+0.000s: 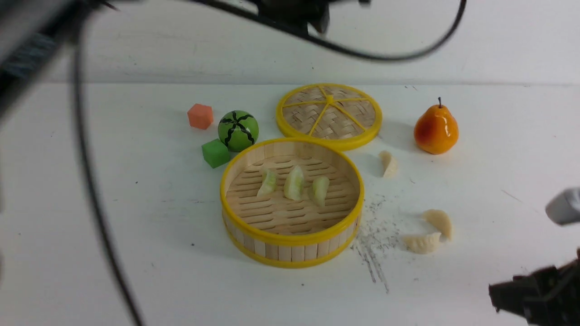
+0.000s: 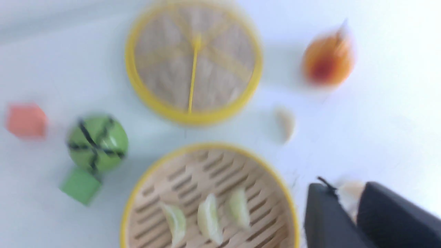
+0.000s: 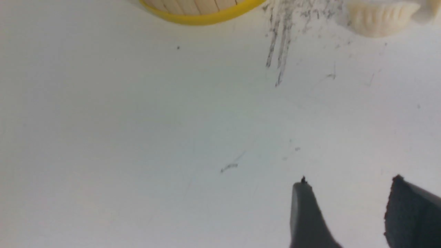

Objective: Put the dumplings into the steamer on the white table.
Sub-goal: 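Reach for and grasp a dumpling lying on the table beside the steamer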

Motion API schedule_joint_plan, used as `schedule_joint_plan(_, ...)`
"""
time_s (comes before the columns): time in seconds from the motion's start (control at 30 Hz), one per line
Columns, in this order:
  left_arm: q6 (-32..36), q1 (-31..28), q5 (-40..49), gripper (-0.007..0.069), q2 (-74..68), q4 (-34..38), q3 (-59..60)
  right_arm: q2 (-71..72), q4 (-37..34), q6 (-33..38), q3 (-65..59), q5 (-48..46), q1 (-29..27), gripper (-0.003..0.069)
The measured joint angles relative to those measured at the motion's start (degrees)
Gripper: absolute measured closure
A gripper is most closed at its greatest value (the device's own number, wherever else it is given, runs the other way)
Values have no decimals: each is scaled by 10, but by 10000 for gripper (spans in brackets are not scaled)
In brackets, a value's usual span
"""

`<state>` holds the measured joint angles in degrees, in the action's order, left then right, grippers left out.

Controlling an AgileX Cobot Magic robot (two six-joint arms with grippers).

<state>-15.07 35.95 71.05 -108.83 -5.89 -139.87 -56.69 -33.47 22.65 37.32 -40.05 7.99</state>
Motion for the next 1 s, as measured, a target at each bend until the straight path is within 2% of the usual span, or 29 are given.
schedule_joint_plan(0.03,1,0,0,524,7,-1,1,-5,1,-1,0,-1,0,334)
schedule_joint_plan(0.07,10,0,0,615,75,-9,21,-52,13,-11,51,-1,0,332)
schedule_joint_plan(0.17,18,0,0,637,167,-27,80,-112,21,-20,103,-1,0,330)
schedule_joint_plan(0.33,9,0,-12,637,433,-90,400,-252,45,-25,228,30,0,330)
schedule_joint_plan(0.4,-14,0,-56,637,528,-111,542,-309,54,-25,274,43,0,330)
schedule_joint_plan(0.5,-36,0,-116,637,634,-126,693,-380,64,-27,343,50,0,330)
schedule_joint_plan(0.57,-65,0,-146,637,731,-136,841,-420,71,-27,387,54,0,330)
schedule_joint_plan(0.6,-76,0,-151,637,768,-140,873,-439,75,-28,401,56,0,330)
schedule_joint_plan(0.67,-133,0,-146,637,881,-153,982,-501,92,-28,457,70,0,330)
schedule_joint_plan(0.8,-194,0,-124,637,1063,-183,1073,-567,98,-28,513,96,0,330)
schedule_joint_plan(1.0,-189,2,-62,637,1082,-194,1116,-648,101,-28,580,134,10,330)
